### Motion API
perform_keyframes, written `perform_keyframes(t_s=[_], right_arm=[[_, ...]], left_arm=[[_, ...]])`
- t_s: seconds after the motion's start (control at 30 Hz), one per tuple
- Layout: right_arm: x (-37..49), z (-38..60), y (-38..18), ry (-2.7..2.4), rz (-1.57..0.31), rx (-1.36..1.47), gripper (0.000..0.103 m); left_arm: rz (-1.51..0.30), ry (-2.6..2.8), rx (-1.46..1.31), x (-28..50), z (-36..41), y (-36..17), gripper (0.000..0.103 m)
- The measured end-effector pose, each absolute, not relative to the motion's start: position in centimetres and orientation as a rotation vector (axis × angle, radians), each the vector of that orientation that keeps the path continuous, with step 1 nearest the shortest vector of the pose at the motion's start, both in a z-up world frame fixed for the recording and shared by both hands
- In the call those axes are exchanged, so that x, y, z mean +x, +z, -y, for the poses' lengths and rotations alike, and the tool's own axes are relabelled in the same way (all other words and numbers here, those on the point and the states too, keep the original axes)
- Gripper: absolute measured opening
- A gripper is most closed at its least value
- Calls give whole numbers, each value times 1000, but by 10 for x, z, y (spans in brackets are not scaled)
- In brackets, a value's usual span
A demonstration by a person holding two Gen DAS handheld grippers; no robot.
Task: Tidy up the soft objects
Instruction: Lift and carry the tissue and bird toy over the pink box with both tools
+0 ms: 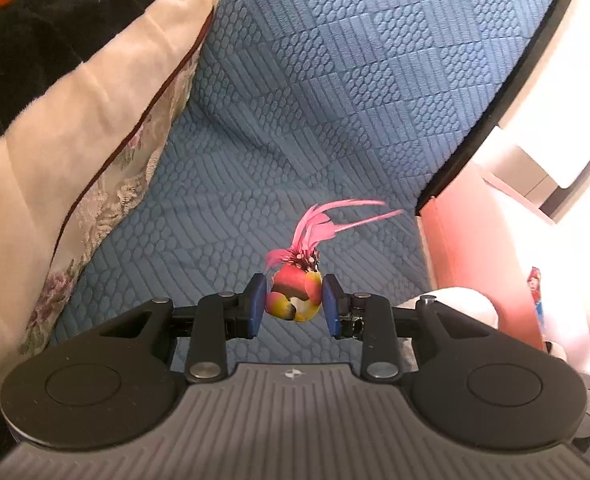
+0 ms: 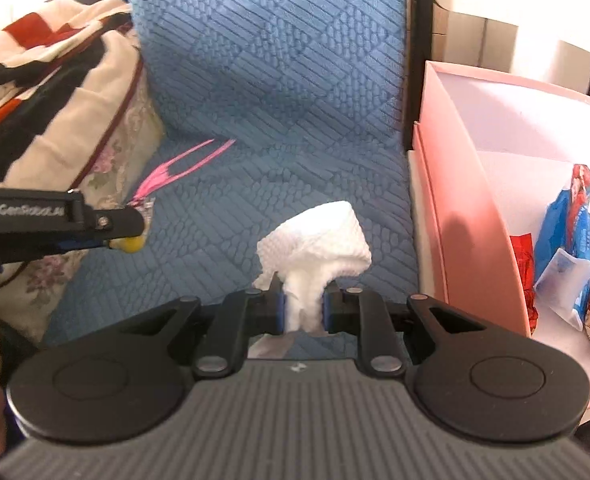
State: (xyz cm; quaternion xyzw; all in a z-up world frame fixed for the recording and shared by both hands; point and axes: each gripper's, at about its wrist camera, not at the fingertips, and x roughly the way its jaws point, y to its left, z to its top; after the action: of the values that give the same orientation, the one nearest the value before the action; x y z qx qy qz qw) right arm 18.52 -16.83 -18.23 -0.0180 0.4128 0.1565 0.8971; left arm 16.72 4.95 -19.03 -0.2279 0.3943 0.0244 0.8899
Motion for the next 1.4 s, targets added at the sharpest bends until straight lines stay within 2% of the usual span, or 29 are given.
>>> perform_keyframes(t_s=[0.5, 1.4], right_arm=[[167, 201, -132, 327, -813, 27, 21], [163, 279, -34, 303, -643, 50, 21]], left_arm=[[-817, 31, -470, 149, -34, -159, 35], [-678, -69, -459, 154, 45, -50, 35]])
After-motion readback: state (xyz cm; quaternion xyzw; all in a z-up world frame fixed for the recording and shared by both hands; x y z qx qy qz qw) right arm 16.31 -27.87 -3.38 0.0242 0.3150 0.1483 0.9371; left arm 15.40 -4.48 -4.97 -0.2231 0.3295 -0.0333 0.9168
